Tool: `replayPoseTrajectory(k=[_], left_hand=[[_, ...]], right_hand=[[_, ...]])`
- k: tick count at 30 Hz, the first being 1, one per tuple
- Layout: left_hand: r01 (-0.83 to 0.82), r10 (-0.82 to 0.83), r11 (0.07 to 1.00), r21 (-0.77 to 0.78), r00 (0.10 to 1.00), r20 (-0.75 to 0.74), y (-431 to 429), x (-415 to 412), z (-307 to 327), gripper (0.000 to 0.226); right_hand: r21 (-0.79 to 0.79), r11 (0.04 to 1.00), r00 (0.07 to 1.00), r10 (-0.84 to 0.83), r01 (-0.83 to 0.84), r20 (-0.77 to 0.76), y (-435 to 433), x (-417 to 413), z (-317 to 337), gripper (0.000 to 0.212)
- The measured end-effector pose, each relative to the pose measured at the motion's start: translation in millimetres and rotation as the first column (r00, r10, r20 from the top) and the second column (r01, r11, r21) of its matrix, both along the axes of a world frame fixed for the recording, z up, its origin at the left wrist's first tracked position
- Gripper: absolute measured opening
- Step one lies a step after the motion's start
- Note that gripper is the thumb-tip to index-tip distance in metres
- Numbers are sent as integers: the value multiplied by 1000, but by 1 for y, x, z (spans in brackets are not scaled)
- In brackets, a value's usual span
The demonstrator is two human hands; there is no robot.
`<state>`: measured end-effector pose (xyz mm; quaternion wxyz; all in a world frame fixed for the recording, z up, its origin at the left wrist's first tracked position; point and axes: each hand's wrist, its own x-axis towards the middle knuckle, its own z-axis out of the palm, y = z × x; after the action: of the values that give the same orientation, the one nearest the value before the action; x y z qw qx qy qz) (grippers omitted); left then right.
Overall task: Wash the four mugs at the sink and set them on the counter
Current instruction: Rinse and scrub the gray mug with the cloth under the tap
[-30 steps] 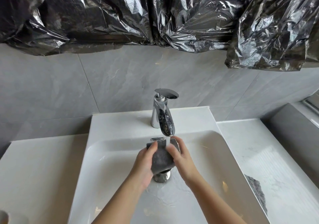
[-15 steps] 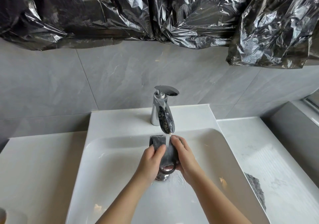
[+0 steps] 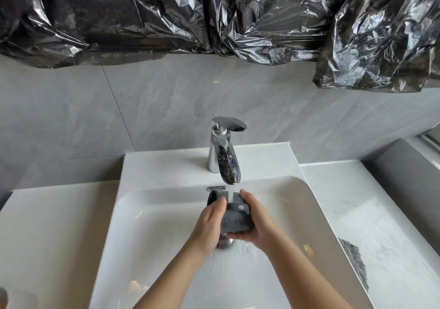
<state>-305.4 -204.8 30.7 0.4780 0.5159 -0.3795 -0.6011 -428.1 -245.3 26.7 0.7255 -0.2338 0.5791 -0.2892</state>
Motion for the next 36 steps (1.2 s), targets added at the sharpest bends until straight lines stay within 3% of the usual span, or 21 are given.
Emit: replayPoseTrajectory(k=[2, 5, 8, 11, 14, 17, 19, 21, 24, 26, 29, 33, 36], left_hand=[[-31, 30, 999, 27, 999, 17, -2, 1, 1, 40], [-99, 94, 978, 185, 995, 34, -7, -4, 6, 45], [-169, 187, 908, 384, 982, -11, -10, -8, 6, 46], [-118, 268, 850, 514, 936, -228, -11, -6, 13, 52], [-108, 248, 833, 543, 950, -192, -11, -7, 5, 53], [-151, 214, 841, 519, 975, -64, -9, -12, -2, 49], [-179, 193, 863, 472, 981, 18, -8, -13, -1, 42], [-142, 149, 886, 442, 989, 19, -6, -11, 4, 38], [14, 16, 940, 340, 996, -87, 0, -5, 8, 38], [141, -158, 963, 229, 986, 57, 3, 0, 8, 35], [173, -207, 976, 131, 925, 318, 7, 7, 7, 36], [160, -179, 984, 81, 885, 429, 8, 14, 7, 34], [162, -169, 985, 62, 810, 562, 6, 19, 5, 29]], right_hand=[[-16, 1000, 999, -2, 1, -51, 0, 2, 0, 33], [-286, 958, 972, -87, 22, -217, 4, 4, -10, 19], [-503, 864, 965, -149, 21, -217, 14, 5, -11, 22], [-617, 779, 959, -76, -113, -272, 20, 4, -13, 17], [-628, 733, 880, -86, -261, -466, 16, 6, -18, 15], [-640, 650, 770, -131, -409, -625, 17, 10, -20, 49], [-651, 619, 768, -117, -439, -630, 20, 9, -23, 56], [-666, 592, 779, -99, -454, -619, 23, 5, -22, 49], [-662, 625, 815, -69, -414, -575, 21, 1, -20, 35], [-686, 648, 848, -114, -332, -518, 19, 3, -17, 37], [-684, 662, 861, -115, -305, -496, 18, 5, -13, 39], [-719, 585, 848, -96, -375, -521, 23, 6, -16, 40], [-803, 465, 860, -149, -374, -487, 27, 11, -16, 25]])
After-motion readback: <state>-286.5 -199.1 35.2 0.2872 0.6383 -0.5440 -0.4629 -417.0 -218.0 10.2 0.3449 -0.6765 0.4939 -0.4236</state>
